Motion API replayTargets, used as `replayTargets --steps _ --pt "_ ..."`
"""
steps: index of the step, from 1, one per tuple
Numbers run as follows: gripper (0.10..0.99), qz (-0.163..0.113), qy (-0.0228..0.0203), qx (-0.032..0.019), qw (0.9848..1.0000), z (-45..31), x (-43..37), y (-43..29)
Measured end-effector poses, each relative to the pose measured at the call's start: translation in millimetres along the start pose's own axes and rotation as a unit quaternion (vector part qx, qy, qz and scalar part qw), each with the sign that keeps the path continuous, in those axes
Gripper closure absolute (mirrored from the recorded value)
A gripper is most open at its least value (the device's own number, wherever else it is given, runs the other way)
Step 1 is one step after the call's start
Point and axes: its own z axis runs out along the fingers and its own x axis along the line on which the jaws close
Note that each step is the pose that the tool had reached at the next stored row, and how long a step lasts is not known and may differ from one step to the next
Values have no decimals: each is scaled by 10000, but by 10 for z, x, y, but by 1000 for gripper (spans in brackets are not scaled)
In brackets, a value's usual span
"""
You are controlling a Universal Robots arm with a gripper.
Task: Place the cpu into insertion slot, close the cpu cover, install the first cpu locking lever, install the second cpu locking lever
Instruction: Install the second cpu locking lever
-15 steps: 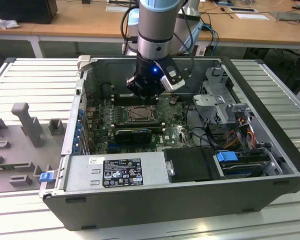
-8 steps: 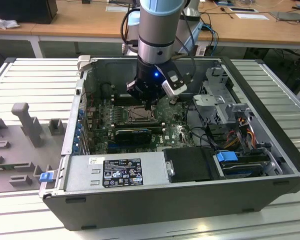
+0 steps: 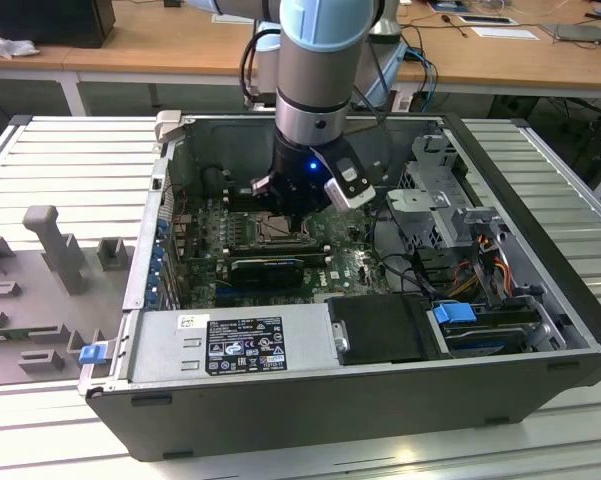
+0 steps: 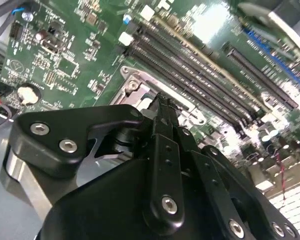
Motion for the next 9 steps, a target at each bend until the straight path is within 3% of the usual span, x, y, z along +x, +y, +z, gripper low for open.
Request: replayTargets --steps 4,6,8,9 --pt "980 1 -3 -28 10000 -7 29 -64" --pt "980 -3 -5 -49 10000 -8 81 -71" --pt "980 -4 -7 -79 10000 -7 185 -71" --pt "980 -20 -9 -123 9999 3 292 -73"
